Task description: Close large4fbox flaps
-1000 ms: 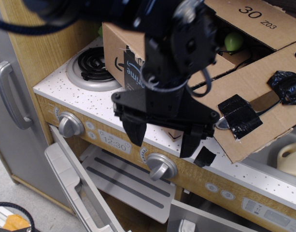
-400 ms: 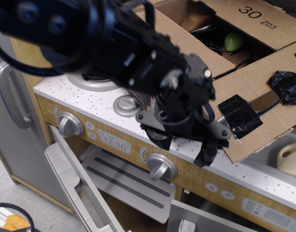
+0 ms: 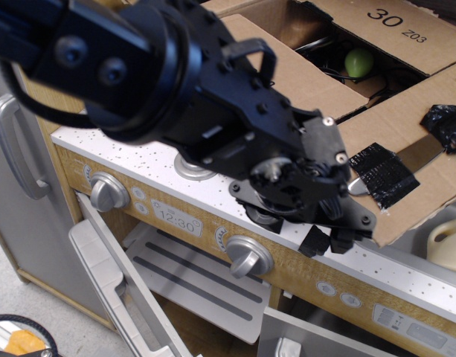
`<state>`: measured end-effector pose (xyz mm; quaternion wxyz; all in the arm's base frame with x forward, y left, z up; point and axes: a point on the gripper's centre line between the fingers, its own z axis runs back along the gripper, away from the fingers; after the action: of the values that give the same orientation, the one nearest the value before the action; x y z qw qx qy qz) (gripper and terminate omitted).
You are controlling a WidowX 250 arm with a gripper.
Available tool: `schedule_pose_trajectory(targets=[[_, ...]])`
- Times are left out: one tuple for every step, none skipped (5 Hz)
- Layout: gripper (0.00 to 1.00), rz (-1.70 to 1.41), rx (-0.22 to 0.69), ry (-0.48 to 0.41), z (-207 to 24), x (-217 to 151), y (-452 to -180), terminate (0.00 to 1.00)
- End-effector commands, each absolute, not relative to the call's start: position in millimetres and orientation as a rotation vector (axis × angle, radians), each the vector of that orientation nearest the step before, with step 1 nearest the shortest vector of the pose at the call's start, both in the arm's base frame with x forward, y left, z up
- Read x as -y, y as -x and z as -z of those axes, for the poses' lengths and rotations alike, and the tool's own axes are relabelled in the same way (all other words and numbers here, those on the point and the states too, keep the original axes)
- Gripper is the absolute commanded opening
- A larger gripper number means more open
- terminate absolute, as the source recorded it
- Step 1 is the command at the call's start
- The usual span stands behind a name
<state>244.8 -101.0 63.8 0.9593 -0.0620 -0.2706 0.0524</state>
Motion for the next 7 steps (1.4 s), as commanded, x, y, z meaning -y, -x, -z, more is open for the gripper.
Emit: schedule_pose_trajectory(targets=[[1.0,-0.072,0.608,0.117,-90.0,111.0,-249.8,0.0],[1.0,-0.056,0.598,0.105,-112.0,108.8,-252.3,0.0],[1.0,-0.037,0.581,0.092,-132.8,105.0,-256.5,0.0],[1.0,-0.03,0.578,0.073,-140.9,103.1,-258.5,0.0],[1.0,0.029,0.583,0.027,-154.4,87.5,-267.4,0.0],[1.0,0.114,0.583,-0.022,-168.8,66.0,-279.7,0.0],[1.0,0.176,0.563,-0.072,-183.8,51.5,-285.4,0.0]])
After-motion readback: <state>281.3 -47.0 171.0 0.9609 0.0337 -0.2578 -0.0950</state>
